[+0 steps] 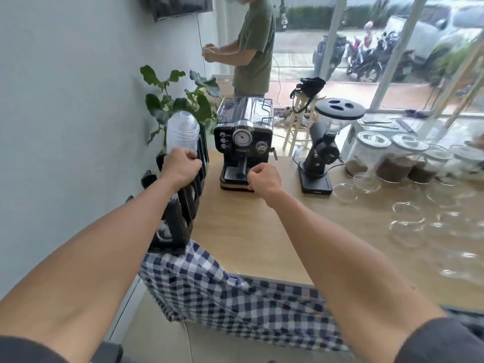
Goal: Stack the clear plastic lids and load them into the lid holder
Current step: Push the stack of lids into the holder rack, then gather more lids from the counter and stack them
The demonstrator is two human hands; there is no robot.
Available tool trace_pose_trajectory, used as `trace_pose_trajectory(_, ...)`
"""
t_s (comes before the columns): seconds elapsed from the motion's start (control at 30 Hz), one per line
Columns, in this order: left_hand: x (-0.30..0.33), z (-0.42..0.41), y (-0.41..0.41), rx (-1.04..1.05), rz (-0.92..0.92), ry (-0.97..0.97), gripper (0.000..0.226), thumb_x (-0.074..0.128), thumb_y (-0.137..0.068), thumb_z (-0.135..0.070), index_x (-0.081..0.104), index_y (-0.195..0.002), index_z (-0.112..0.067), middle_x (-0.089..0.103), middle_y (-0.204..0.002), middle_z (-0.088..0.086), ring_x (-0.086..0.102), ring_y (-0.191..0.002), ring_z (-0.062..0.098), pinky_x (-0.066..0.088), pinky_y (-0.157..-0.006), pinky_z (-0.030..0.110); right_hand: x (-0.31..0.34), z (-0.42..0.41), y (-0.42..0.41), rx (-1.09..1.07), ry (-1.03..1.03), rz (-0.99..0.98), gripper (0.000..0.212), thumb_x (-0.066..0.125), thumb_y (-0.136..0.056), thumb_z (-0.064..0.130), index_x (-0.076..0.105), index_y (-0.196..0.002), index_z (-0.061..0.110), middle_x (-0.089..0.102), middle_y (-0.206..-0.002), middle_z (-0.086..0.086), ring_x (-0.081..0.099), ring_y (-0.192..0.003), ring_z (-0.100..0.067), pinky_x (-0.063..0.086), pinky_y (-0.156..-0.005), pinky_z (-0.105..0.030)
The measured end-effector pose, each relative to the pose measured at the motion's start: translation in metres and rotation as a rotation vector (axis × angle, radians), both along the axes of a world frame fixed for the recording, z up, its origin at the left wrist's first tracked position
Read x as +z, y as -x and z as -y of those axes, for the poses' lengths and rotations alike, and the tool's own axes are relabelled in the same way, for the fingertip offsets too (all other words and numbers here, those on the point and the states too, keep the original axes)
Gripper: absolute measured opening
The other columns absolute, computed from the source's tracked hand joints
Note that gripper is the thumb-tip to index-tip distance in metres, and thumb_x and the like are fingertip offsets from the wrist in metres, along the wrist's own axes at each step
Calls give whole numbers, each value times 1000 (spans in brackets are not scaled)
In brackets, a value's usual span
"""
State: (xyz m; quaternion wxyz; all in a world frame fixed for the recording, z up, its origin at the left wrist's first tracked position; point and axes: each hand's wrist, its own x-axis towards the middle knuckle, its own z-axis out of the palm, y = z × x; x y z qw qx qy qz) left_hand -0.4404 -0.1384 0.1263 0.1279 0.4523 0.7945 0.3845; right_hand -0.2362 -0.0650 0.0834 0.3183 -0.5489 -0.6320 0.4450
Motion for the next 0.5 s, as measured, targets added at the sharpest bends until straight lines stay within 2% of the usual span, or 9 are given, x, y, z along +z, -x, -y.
trace_pose_trajectory(0.07,-9,-12,-40,-48,5,24,29,67,-92,-22,72,-118,-10,70,-109,2,63,-99,19,49,-90,29,-2,-5,-37,-10,-9,21,13,56,-96,11,69,-96,15,74,-96,-10,73,-92,-25,62,-81,-40)
trace_pose_trajectory(0.17,-23,-28,-104,-117,33,66,40,69,-90,-24,67,-128,-11,67,-113,1,61,-104,19,48,-92,28,-9,-14,-99,-33,-6,44,11,59,-93,14,66,-85,19,74,-96,-10,75,-94,-30,62,-88,-49)
trace_pose_trajectory(0.27,-40,-42,-173,-161,64,93,40,70,-90,-21,67,-128,-10,71,-115,6,64,-109,24,49,-95,29,-22,-21,-163,-78,7,73,12,59,-90,16,65,-81,21,76,-98,-11,76,-90,-31,62,-89,-49)
trace_pose_trajectory(0.4,-66,-59,-262,-217,132,120,38,69,-89,-20,68,-127,-12,70,-101,0,65,-103,22,45,-84,25,-40,-28,-248,-99,4,128,12,57,-87,14,67,-85,20,76,-96,-10,75,-92,-32,61,-87,-50)
trace_pose_trajectory(0.5,-83,-69,-320,-279,139,152,36,67,-89,-19,68,-125,-14,69,-97,-3,66,-99,19,46,-85,26,-54,-30,-304,-155,12,144,20,58,-87,12,63,-75,27,77,-95,-8,76,-91,-31,62,-86,-49)
